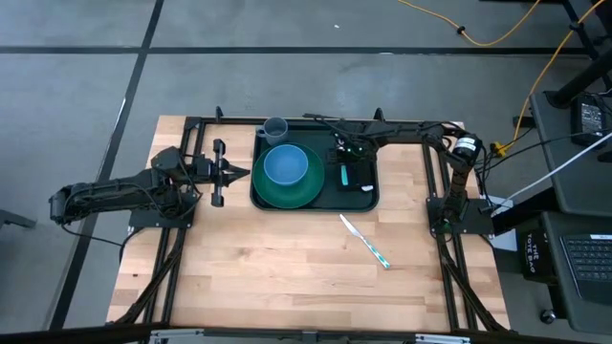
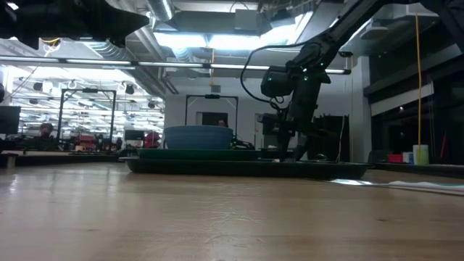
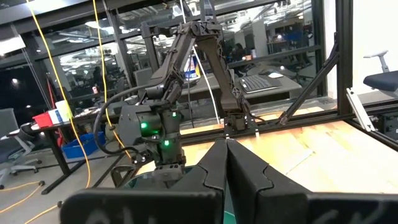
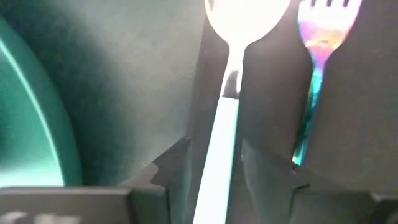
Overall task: Set up tray
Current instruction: Put the light blue spoon on the black table napkin to the left of the blue fork, then put the white patterned table knife on the black table napkin to the right of the blue fork
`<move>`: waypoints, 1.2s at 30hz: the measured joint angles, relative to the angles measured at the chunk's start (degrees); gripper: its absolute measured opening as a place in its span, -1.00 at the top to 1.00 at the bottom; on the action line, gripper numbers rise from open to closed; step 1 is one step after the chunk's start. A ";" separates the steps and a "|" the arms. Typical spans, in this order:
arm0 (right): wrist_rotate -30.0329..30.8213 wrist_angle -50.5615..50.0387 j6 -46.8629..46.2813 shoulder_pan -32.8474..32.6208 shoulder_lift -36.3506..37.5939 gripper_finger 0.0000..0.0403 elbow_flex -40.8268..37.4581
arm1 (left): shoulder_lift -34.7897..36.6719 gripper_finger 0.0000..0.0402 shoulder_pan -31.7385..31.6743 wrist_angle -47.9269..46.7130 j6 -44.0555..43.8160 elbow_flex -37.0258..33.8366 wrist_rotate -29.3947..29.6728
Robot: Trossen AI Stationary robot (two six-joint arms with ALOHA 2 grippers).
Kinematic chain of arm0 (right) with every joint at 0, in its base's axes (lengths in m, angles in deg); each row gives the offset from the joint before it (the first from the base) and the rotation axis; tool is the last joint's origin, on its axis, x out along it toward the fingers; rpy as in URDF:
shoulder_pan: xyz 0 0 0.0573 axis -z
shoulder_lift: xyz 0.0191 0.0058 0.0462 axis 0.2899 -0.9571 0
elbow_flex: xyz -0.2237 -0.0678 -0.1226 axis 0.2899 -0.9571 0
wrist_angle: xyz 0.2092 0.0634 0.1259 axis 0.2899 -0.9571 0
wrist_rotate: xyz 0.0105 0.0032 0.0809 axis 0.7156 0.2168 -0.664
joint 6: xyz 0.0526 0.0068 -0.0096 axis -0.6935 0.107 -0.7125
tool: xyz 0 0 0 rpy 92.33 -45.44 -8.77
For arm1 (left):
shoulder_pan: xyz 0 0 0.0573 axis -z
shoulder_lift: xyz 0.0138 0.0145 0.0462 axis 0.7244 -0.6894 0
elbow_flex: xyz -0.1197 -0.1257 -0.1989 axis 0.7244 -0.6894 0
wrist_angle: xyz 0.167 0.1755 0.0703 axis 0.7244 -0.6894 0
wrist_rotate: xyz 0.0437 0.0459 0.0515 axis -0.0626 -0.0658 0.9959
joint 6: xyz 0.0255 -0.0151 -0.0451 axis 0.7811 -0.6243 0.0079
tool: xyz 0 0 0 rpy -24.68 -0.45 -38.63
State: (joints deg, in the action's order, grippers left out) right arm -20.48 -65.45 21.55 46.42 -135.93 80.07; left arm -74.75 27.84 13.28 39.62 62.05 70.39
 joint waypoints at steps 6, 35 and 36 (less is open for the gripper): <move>0.02 -0.04 0.02 1.12 0.35 0.22 0.00 | -0.01 0.96 -0.01 0.00 -0.02 0.00 0.01; 22.26 9.94 39.05 -11.36 23.73 0.21 -2.07 | 0.00 0.97 0.00 0.00 -0.04 0.00 -0.10; 22.15 12.97 40.82 -12.58 23.74 0.21 -3.25 | 0.01 0.98 0.00 0.00 -0.02 0.00 -0.23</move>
State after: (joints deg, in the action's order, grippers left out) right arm 1.67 -52.48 62.37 33.84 -112.19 76.82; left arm -74.74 27.84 13.28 39.60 62.06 70.16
